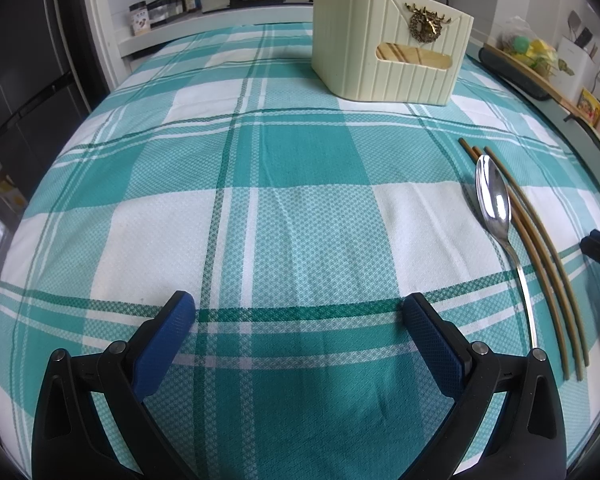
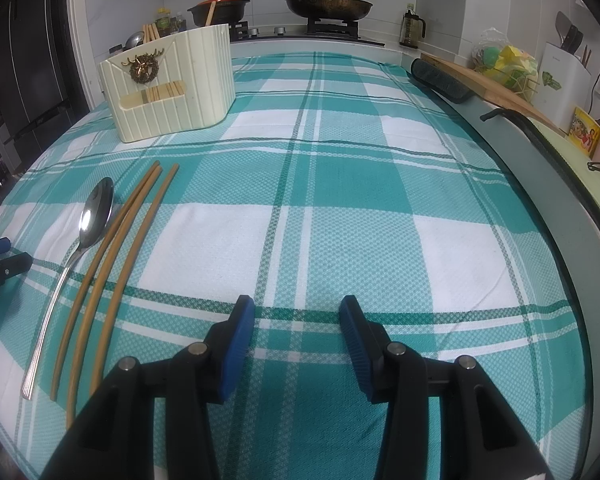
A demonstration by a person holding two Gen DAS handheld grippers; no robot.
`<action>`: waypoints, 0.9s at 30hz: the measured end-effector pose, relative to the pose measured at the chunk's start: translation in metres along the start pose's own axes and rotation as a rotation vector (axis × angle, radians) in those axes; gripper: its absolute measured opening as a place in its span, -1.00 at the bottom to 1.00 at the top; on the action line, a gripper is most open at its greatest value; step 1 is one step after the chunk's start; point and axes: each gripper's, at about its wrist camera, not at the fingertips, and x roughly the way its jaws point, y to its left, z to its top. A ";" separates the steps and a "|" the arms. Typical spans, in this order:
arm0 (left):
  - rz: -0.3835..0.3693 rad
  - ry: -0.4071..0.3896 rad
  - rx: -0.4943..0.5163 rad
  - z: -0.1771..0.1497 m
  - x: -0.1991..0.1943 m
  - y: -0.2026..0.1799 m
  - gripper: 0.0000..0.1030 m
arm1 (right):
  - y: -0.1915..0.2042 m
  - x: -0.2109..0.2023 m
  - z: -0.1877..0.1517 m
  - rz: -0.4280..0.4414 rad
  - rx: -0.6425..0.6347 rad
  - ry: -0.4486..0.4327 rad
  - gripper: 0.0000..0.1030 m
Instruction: Organize utensils
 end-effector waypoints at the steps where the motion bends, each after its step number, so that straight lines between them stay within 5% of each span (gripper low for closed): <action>1: -0.007 -0.002 -0.002 0.000 -0.001 0.002 0.99 | 0.000 0.000 0.000 0.000 0.000 0.000 -0.11; 5: -0.041 -0.069 -0.070 -0.004 -0.018 0.011 0.98 | 0.000 0.000 0.000 -0.001 0.000 0.000 -0.11; 8: -0.152 -0.134 -0.130 -0.008 -0.038 0.002 0.98 | 0.000 0.000 0.000 0.000 0.000 0.000 -0.11; 12: -0.224 -0.110 -0.031 0.002 -0.043 -0.047 0.99 | 0.000 0.000 0.000 0.000 0.000 0.000 -0.11; 20: 0.084 -0.066 0.215 0.008 -0.011 -0.122 0.98 | 0.000 0.000 0.000 -0.001 0.000 0.000 -0.11; 27: 0.079 -0.041 0.103 0.008 -0.004 -0.092 0.99 | 0.001 0.000 0.000 -0.002 -0.001 -0.001 -0.11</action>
